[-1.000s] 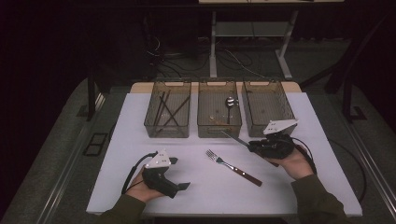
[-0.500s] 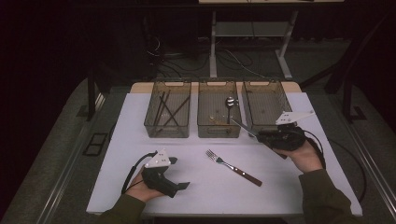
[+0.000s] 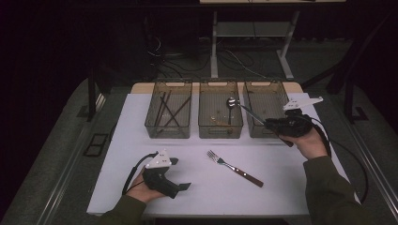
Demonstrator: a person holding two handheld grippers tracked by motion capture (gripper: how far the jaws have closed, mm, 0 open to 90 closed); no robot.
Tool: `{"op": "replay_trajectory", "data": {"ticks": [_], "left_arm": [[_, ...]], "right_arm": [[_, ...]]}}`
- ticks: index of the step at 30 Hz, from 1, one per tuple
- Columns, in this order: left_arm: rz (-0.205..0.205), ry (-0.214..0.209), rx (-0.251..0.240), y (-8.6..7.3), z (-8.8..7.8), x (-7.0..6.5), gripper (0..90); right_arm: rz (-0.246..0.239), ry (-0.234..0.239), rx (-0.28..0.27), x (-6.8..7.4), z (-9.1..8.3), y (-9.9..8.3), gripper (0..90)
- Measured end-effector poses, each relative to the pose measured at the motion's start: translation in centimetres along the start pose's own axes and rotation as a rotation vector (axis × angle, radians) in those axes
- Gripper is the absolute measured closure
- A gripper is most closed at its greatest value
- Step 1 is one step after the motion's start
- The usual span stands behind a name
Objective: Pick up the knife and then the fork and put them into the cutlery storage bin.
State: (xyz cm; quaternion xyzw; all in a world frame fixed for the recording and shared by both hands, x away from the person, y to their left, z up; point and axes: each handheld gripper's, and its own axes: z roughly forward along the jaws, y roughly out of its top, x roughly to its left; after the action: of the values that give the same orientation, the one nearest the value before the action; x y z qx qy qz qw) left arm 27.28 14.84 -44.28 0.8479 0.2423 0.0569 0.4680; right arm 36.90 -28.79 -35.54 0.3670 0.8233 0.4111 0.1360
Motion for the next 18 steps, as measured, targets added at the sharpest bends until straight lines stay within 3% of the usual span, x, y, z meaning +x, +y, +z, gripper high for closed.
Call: {"op": "replay_trajectory", "data": {"ticks": [18], "left_arm": [[-0.008, -0.003, -0.005, 0.0, -0.1, 0.0, 0.0]], "right_arm": [[0.049, -0.077, 0.037, -3.4, 1.1, 2.2, 77.1]]}}
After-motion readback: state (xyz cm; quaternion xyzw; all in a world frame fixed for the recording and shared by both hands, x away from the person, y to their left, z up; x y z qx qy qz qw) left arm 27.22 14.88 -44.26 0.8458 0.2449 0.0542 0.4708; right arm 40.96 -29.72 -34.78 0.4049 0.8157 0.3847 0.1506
